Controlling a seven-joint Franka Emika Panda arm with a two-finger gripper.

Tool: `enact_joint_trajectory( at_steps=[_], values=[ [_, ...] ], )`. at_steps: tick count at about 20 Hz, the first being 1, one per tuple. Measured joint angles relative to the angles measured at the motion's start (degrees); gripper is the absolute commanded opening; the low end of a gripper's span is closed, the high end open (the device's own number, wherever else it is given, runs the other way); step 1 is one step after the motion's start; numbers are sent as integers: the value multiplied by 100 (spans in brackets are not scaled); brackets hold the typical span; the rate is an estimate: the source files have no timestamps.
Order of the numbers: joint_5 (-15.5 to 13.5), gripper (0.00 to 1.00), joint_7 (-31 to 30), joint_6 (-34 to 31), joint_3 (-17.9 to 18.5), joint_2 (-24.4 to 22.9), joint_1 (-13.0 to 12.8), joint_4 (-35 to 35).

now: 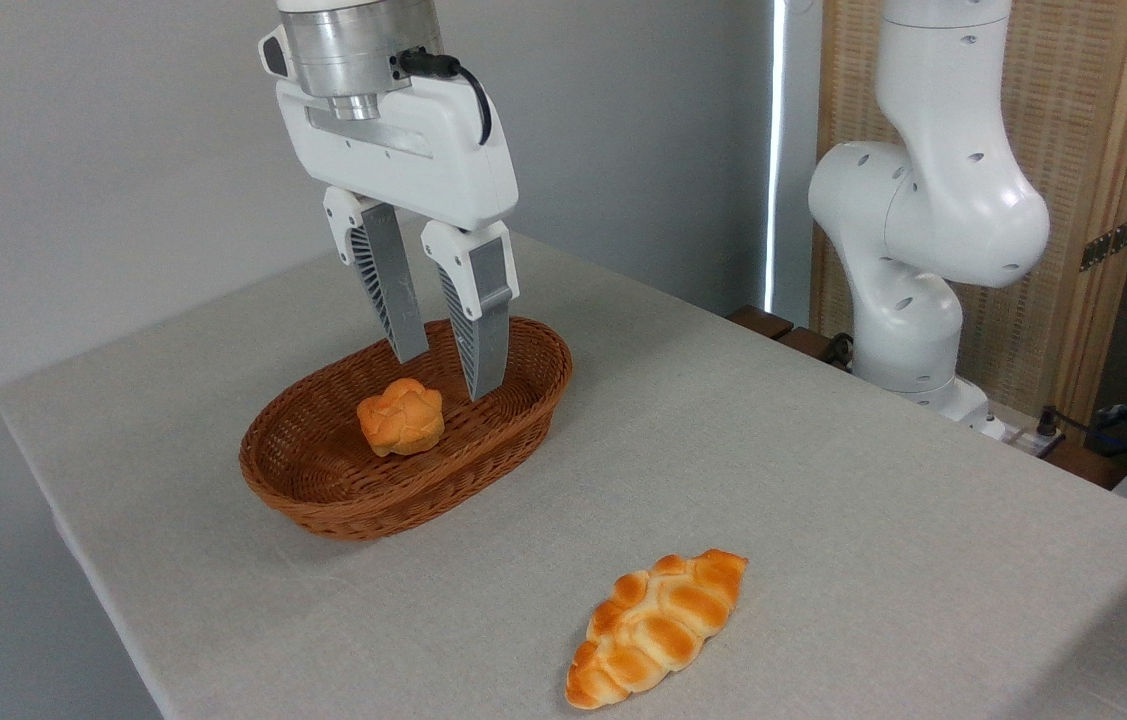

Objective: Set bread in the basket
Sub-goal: 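Move the open gripper from above the basket toward the braided roll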

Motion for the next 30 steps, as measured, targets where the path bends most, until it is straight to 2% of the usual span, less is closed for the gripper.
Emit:
enact_joint_trajectory(
  at_steps=[23,30],
  values=[
    [0,100,5,-36,63,-3,30,-7],
    [0,100,8,-36,63,-171,30,-154]
  ],
)
